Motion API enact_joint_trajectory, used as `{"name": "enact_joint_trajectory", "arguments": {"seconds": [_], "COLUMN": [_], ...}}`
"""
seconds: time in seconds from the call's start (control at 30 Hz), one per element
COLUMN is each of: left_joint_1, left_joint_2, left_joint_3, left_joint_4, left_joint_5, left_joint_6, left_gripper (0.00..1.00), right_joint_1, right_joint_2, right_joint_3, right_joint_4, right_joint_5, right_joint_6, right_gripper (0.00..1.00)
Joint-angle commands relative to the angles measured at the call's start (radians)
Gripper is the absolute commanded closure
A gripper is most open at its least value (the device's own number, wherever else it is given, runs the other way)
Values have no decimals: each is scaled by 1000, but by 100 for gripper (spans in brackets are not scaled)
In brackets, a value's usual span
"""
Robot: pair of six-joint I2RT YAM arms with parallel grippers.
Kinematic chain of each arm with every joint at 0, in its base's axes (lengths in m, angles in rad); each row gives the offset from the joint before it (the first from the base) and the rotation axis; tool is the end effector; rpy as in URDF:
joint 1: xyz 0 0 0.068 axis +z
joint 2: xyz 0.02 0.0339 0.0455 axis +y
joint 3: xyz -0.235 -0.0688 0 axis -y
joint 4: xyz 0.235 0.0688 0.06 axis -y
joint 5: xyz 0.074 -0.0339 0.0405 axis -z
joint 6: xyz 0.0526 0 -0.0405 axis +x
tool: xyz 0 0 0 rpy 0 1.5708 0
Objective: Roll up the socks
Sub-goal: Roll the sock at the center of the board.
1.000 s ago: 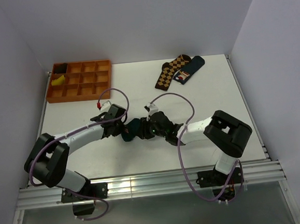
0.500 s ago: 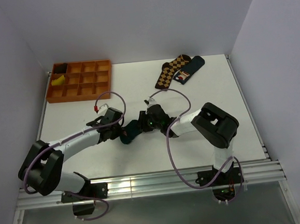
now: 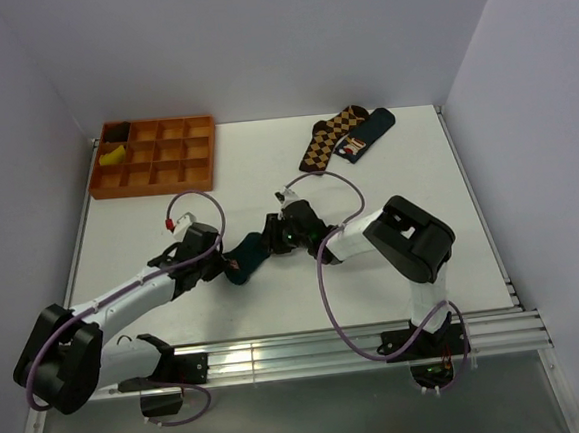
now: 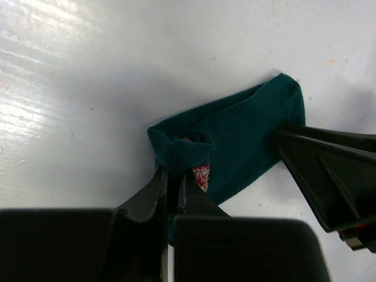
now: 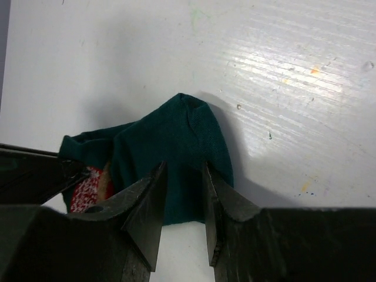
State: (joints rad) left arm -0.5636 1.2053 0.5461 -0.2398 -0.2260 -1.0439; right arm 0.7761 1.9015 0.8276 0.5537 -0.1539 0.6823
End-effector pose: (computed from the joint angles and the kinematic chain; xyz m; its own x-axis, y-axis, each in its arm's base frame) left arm 0.2062 -0.1164 0.1384 -0.6808 -0.5662 -0.4646 -0.3694 0.8132 -0.4498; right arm 0.2587 0.2652 0.0952 -0.7717 0.1157 -0.6254 -0.3872 0.6946 0.6063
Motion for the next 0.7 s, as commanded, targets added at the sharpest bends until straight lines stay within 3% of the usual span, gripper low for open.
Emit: {"name": "enact_joint_trajectory", "arguments": {"seconds": [0.0, 0.2, 0.33, 0.67], "left_joint_1": [13, 11, 11, 11], "left_joint_2": [6, 71, 89, 88], "left_joint_3": [-35, -12, -9, -14], "left_joint_4": [-16, -10, -10, -10], "left_joint_5": [-13, -9, 2, 27], "left_joint_6": [-16, -16, -19, -25], "left_gripper": [100, 100, 100, 100], "right_joint_1": [-2, 86, 198, 357], "right_joint_2": [-13, -146, -200, -156], "right_joint_3": [-1, -13, -53, -25], "right_joint_4": [-101, -109, -22, 42], "right_joint_5": [20, 125, 215, 349], "right_joint_6": [-82, -211, -309, -466], "right_gripper": [62, 61, 53, 45]}}
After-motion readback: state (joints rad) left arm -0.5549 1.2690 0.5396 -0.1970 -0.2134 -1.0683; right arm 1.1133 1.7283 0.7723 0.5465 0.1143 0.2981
